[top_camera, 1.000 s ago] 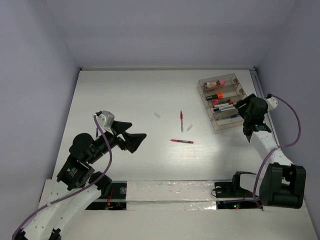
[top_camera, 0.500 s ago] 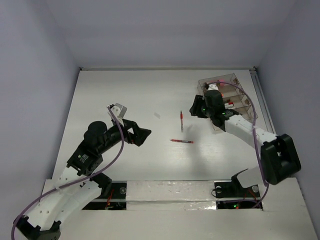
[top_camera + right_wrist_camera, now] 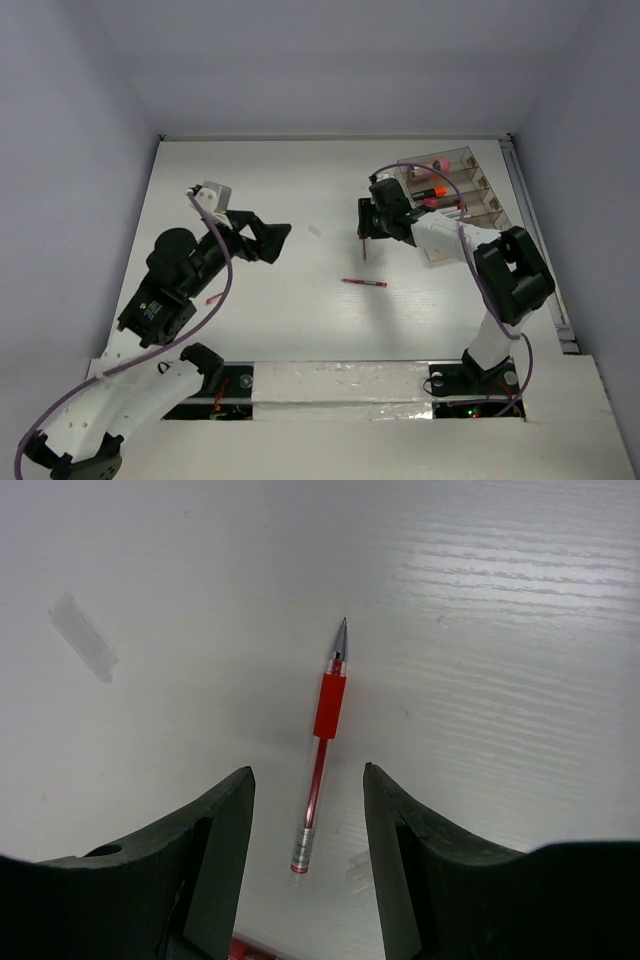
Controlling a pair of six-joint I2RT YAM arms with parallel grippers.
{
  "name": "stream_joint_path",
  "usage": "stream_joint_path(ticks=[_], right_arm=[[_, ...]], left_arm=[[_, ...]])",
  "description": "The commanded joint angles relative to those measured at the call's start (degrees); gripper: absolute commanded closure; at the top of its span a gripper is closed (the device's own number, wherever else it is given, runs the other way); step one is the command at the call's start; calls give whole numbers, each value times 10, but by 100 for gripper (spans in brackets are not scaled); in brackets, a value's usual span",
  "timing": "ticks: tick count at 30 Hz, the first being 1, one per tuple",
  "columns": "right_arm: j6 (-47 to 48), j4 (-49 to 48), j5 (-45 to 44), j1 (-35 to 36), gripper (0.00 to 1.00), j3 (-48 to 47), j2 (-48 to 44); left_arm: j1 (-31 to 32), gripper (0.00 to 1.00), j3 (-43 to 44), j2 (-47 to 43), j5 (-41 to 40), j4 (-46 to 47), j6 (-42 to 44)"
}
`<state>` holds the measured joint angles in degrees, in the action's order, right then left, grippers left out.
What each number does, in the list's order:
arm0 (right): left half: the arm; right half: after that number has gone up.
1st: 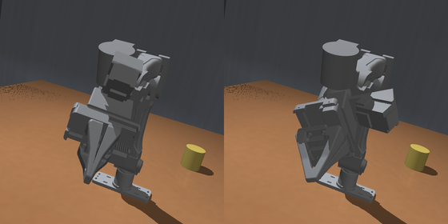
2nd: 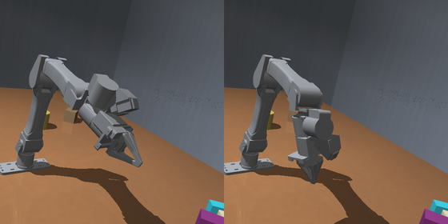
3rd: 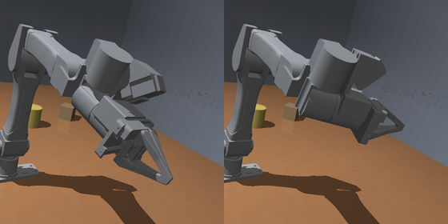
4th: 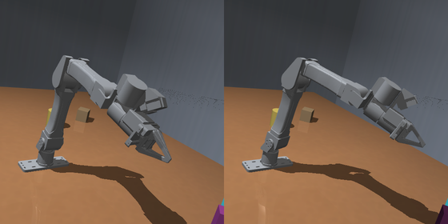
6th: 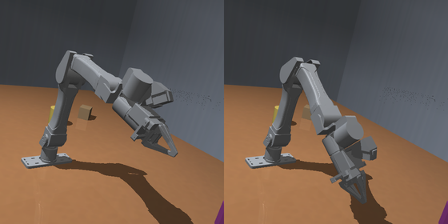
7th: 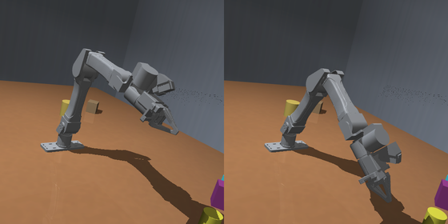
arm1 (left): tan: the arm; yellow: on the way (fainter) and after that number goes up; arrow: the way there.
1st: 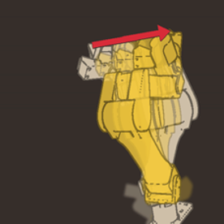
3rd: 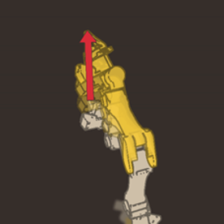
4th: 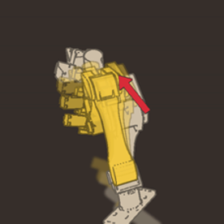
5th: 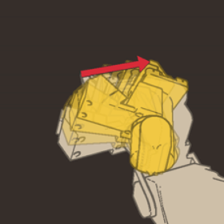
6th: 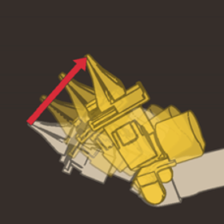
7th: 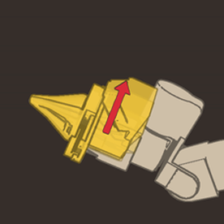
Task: Sort the stationery into containers
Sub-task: Pick up the pen cap from the center of the board.
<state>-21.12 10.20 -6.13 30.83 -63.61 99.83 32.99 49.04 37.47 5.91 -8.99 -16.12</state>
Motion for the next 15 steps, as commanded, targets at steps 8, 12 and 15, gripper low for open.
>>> stream_joint_path(ticks=[8,12,15], right_arm=[[20,3,-16,9,47,-54,49],[21,3,-14,9,47,-59,56],[21,3,-20,14,47,-55,54]], left_arm=[[-1,1,135,-12,-173,-73,51],[-1,1,128,2,-163,-95,47],[-1,1,108,17,-145,-105,43]])
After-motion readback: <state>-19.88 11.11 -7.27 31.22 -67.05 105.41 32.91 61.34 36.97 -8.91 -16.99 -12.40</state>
